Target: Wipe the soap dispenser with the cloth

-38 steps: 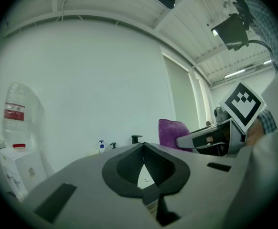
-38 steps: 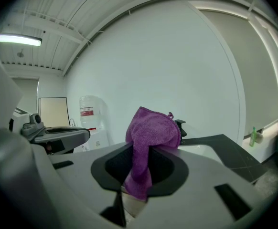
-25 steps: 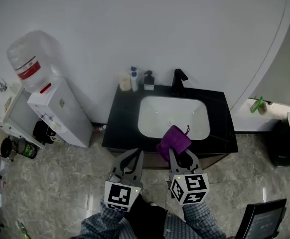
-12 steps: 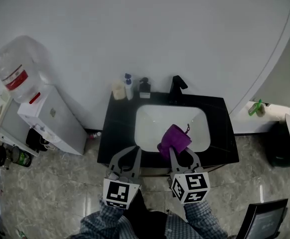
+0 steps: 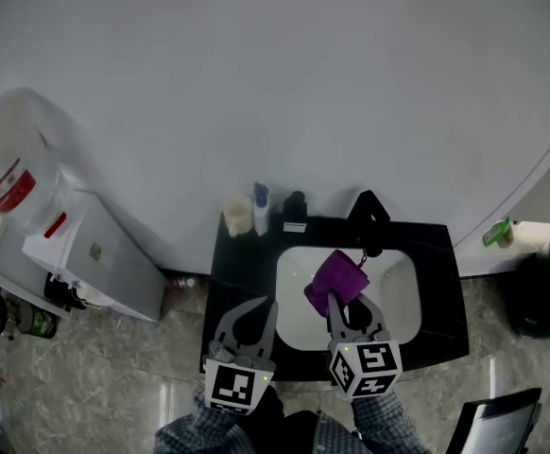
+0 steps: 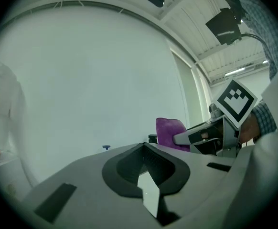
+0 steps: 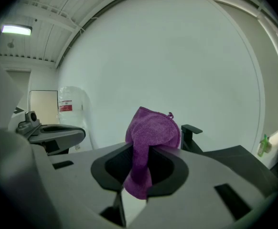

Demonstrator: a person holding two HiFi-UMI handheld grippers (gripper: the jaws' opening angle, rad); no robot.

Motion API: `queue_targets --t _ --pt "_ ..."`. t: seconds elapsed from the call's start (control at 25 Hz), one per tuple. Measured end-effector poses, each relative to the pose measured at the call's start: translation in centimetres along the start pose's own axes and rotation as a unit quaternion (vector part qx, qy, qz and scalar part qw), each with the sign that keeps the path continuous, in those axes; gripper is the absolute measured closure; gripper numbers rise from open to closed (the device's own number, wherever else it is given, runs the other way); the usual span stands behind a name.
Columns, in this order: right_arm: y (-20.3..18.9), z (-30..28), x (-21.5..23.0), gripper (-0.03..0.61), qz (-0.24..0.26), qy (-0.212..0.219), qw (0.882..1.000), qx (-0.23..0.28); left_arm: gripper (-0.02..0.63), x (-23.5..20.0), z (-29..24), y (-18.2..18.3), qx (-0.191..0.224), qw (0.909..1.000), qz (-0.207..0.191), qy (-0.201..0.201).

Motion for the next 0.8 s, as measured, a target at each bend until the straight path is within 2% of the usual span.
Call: queue_targets --t 0.24,0.4,0.8 --pt "0.8 -5.2 0.7 0.500 -0.005 -0.008 1.000 -0.026 0.612 -3.3 -3.8 0.3 0.009 0.9999 0.009 -0.012" --pt "2.0 -8.4 1.7 0.500 0.009 0.000 0.999 -0.034 0.612 -4.4 -5.9 -0.5 -0.010 0.9996 0.023 -0.014" --pt "6.6 -17.6 4.4 0.500 0.043 0.038 0.997 -0.046 0.612 -6.1 -8.9 -0.1 -0.010 0.9996 0.024 0.013"
Point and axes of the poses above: the fingertips, and each gripper's own axes: z backward along the fingers, x to its right, y out of its top, the point moved 1 cm from there along z, backward along the fingers, and after that the axes turned 11 degrees about -x, right-handed, at the moved point
